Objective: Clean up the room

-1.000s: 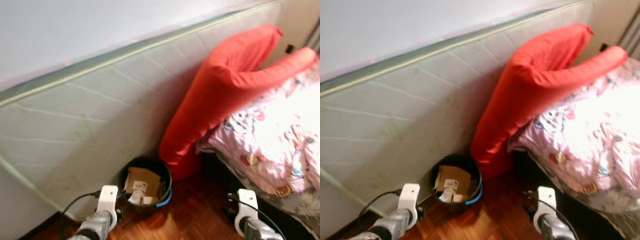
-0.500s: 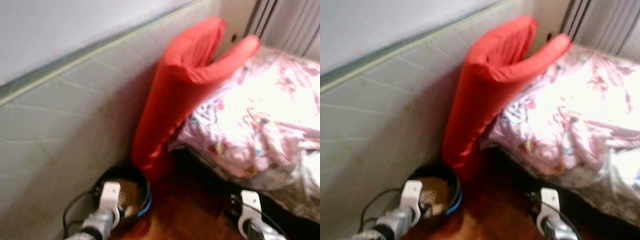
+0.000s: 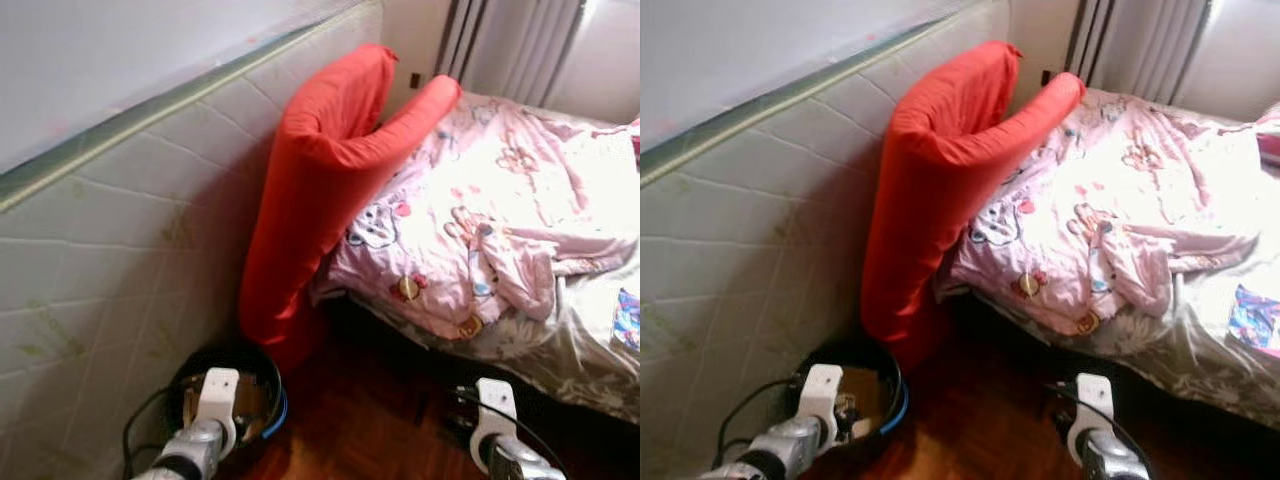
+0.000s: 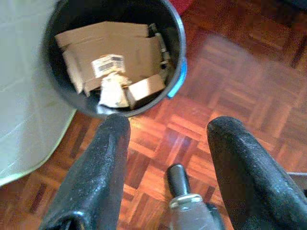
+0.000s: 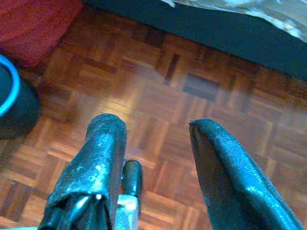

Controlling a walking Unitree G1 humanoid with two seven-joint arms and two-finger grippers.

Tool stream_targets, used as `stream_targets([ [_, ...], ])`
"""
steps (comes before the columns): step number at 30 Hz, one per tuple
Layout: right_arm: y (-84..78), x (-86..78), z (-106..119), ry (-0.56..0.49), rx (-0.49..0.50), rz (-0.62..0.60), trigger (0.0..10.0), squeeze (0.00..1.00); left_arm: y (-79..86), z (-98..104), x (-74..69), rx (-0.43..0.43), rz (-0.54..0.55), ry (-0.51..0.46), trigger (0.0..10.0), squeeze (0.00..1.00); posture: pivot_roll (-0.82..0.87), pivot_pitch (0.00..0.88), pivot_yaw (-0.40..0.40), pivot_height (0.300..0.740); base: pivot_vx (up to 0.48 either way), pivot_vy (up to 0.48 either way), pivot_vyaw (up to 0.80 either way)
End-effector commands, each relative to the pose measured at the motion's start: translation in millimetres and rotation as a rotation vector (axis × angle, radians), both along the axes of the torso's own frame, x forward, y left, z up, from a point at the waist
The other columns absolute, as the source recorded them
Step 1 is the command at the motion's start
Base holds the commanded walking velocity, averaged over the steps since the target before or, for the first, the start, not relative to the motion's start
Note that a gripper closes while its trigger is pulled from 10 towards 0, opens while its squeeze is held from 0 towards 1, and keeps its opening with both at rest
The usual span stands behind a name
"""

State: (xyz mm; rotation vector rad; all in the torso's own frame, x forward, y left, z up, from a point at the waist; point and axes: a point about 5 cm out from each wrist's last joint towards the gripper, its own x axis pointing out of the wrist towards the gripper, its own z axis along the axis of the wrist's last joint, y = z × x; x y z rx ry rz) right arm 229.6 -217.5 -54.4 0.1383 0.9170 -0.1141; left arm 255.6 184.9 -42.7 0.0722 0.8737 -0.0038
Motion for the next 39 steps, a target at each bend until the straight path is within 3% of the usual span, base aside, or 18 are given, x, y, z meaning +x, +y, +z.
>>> stream_targets([
  [1, -5.3, -0.2, 1.1, -0.009, -0.002, -0.029, 10.0, 0.00, -3.4, -2.3, -2.3, -0.005, -0.005, 0.015, 10.0, 0.00, -0.08, 0.000, 0.004, 0.740, 0.000, -0.311, 0.00],
  [16, -5.6, 0.2, 1.4, -0.013, 0.005, -0.040, 10.0, 0.00, -4.0, -2.0, -1.8, -0.007, -0.004, 0.015, 10.0, 0.00, -0.08, 0.000, 0.003, 0.740, 0.000, -0.309, 0.00],
  [24, -5.3, 0.4, 1.6, -0.010, 0.008, -0.022, 10.0, 0.00, -4.2, -2.0, -1.7, -0.007, -0.008, 0.016, 10.0, 0.00, -0.08, 0.000, 0.003, 0.740, 0.000, -0.278, -0.70],
  [39, -5.8, 0.2, 1.6, -0.020, 0.004, -0.034, 10.0, 0.00, -4.0, -2.4, -2.3, -0.001, -0.016, 0.020, 10.0, 0.00, -0.08, 0.000, 0.004, 0.740, 0.000, 0.000, -0.62],
])
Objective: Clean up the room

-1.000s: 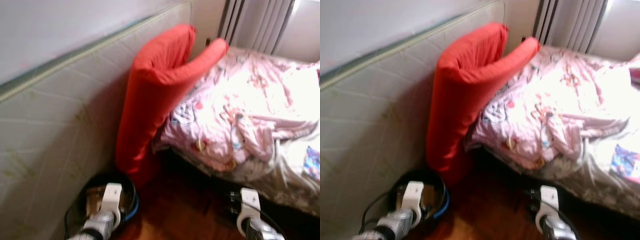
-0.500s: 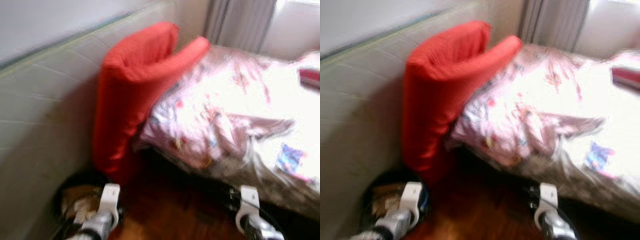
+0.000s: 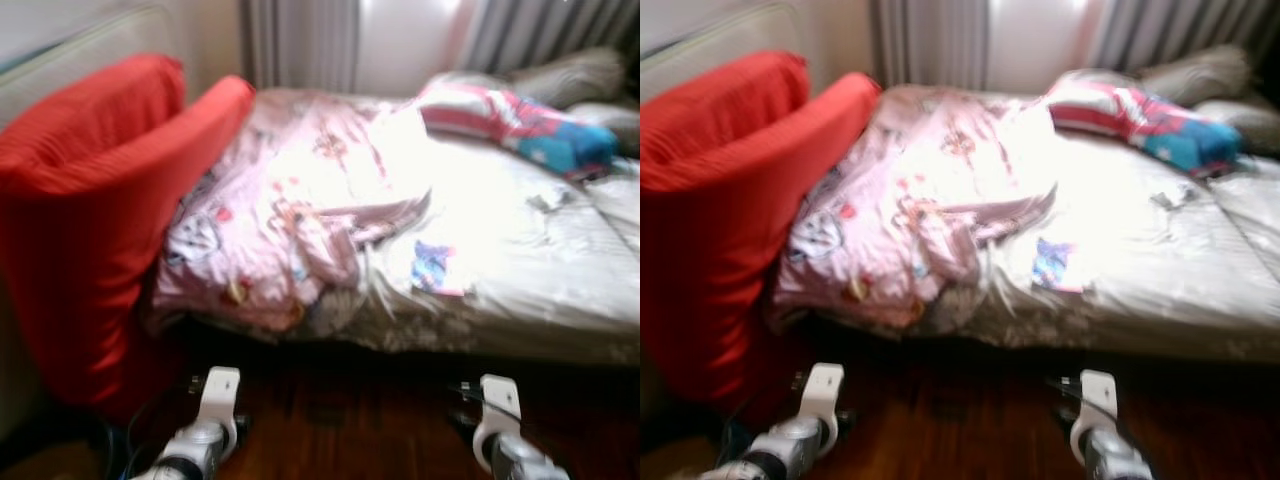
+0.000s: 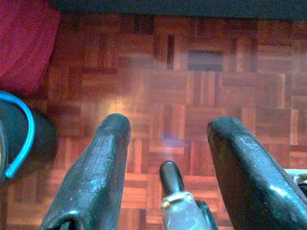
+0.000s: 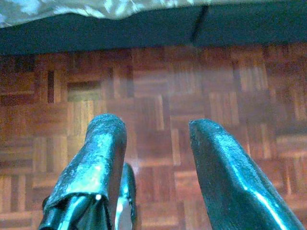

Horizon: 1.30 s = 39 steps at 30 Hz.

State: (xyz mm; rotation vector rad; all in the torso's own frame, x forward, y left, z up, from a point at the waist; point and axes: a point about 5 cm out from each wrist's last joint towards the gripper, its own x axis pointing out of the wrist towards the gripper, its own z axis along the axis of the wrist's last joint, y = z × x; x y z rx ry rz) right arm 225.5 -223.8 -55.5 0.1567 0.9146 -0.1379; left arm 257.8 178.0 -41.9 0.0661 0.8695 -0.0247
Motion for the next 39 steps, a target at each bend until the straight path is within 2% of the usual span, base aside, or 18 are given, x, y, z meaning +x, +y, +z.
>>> stream_targets([
  [1, 0.6, 4.3, 2.6, -0.018, -0.002, -0.005, 10.0, 0.00, 2.8, -3.1, -4.5, 0.014, -0.001, 0.024, 10.0, 0.00, -0.08, 0.000, 0.004, 0.740, 0.000, 0.000, 0.00],
  [18, 1.2, 3.3, 1.8, -0.023, 0.002, -0.025, 10.0, 0.00, 3.0, -3.6, -5.3, 0.003, -0.002, 0.022, 10.0, 0.00, -0.08, 0.000, 0.007, 0.740, 0.015, 0.000, 0.00],
  [34, 1.4, 3.6, 1.9, -0.016, 0.001, -0.010, 10.0, 0.00, 2.7, -3.5, -5.0, -0.005, 0.005, 0.019, 10.0, 0.00, -0.08, 0.000, 0.006, 0.740, 0.307, 0.000, -0.77],
  [39, 0.8, 4.1, 2.4, -0.028, 0.000, -0.030, 10.0, 0.00, 2.5, -3.4, -4.9, -0.007, 0.006, 0.019, 10.0, 0.00, -0.08, 0.000, 0.006, 0.740, 0.332, 0.000, 0.00],
])
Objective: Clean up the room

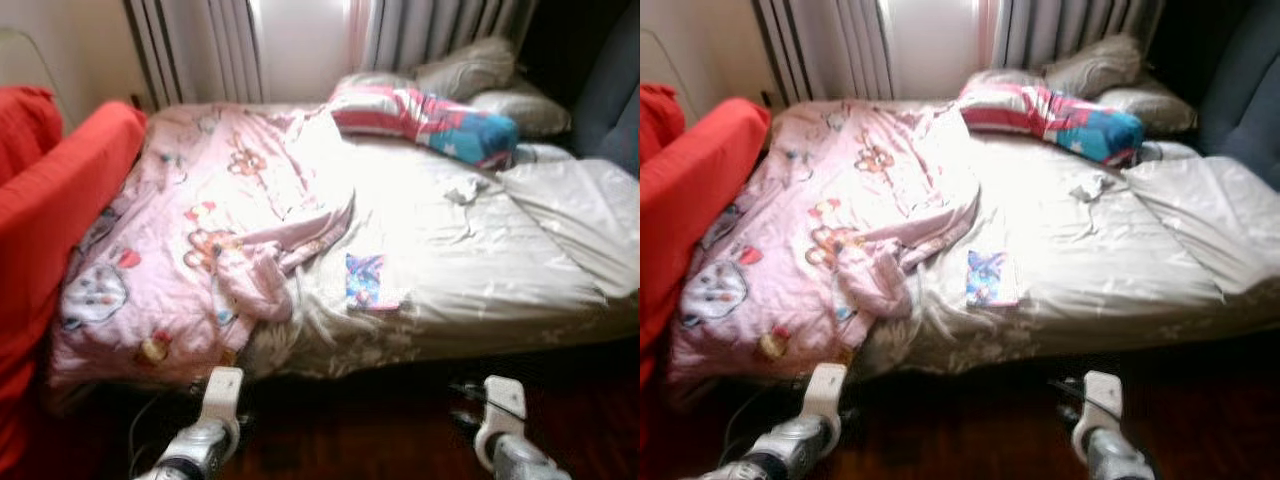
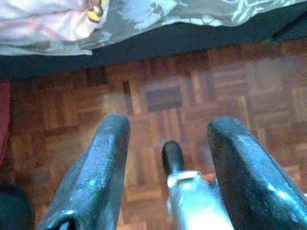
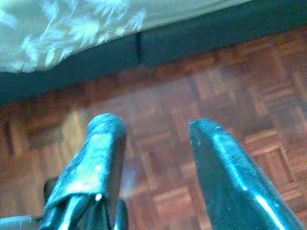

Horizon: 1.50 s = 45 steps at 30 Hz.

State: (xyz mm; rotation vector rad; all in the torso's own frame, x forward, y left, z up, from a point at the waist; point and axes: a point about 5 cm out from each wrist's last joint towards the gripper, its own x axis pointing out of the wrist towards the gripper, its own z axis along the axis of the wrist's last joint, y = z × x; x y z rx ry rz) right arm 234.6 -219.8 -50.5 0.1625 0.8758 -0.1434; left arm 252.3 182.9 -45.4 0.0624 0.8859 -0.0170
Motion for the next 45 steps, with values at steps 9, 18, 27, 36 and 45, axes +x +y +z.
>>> stream_targets([
  [9, -3.9, -3.2, -1, -0.011, -0.009, -0.013, 10.0, 0.00, -2.7, 0, 0.9, -0.010, 0.004, 0.002, 10.0, 0.00, -0.08, 0.000, 0.006, 0.740, 0.333, 0.000, 0.00],
  [18, -4.2, -1.5, 0, -0.035, -0.011, -0.013, 10.0, 0.00, -2.9, 0, 1.0, -0.012, 0.008, 0.002, 10.0, 0.00, -0.08, 0.000, 0.006, 0.740, 0.333, 0.000, 0.53],
  [27, -2.3, -2.7, -1, -0.045, 0.010, -0.045, 10.0, 0.00, -1.6, 0, 0.0, -0.010, 0.007, 0.004, 10.0, 0.00, -0.08, 0.000, 0.018, 0.740, 0.332, 0.000, 0.41],
  [36, -3.8, -0.9, 2, -0.113, -0.018, -0.069, 10.0, 0.00, -2.0, 1, 0.8, -0.030, 0.034, -0.056, 10.0, 0.00, -0.08, 0.000, 0.031, 0.740, 0.183, 0.000, 0.00],
  [45, -8.3, 1.4, 10, -0.259, -0.065, -0.117, 10.0, 0.00, -2.5, 9, 5.0, -0.059, 0.099, -0.247, 10.0, 0.00, -0.10, 0.000, 0.045, 0.740, 0.000, 0.000, 0.00],
])
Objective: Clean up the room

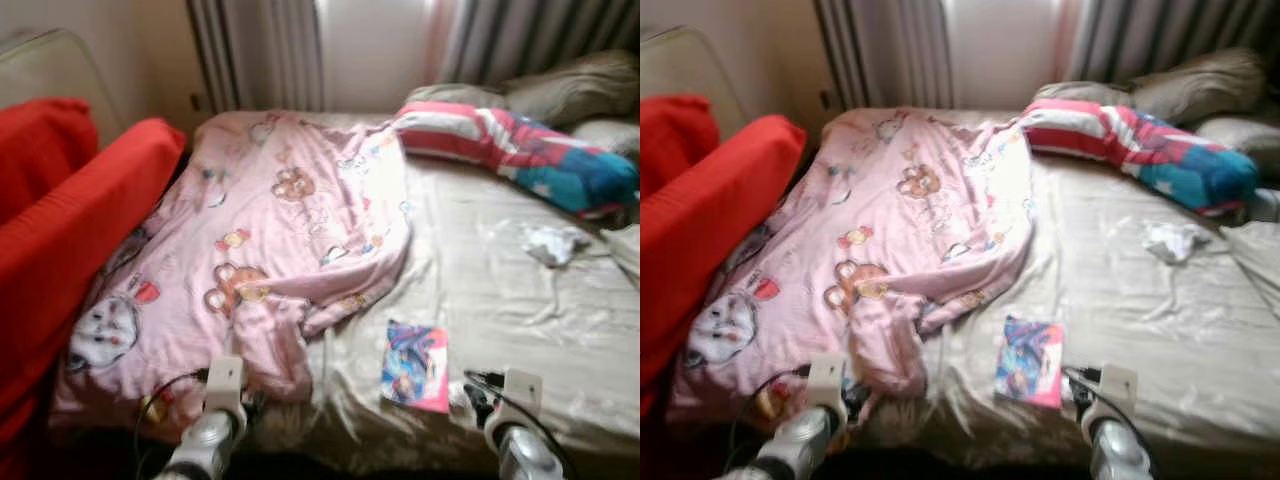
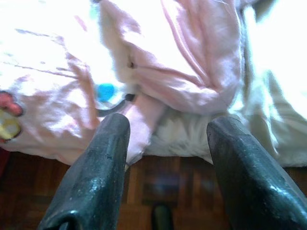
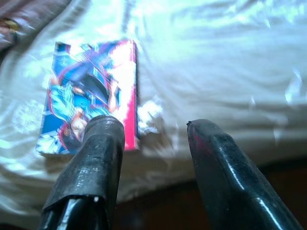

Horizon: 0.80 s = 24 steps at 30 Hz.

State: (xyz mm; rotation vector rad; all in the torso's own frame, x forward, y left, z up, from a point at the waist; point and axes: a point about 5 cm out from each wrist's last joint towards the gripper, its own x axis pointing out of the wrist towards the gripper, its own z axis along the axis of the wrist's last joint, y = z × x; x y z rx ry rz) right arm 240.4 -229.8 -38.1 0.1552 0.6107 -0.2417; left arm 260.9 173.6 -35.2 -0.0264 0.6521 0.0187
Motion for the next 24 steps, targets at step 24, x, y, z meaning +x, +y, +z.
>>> stream_targets([
  [24, -9.4, 16.8, 48, -0.463, -0.163, 0.069, 10.0, 0.00, 22.6, 77, 41.9, 0.065, -0.010, -0.598, 10.0, 0.00, -0.13, 0.000, 0.021, 0.740, 0.000, 0.000, 0.00],
])
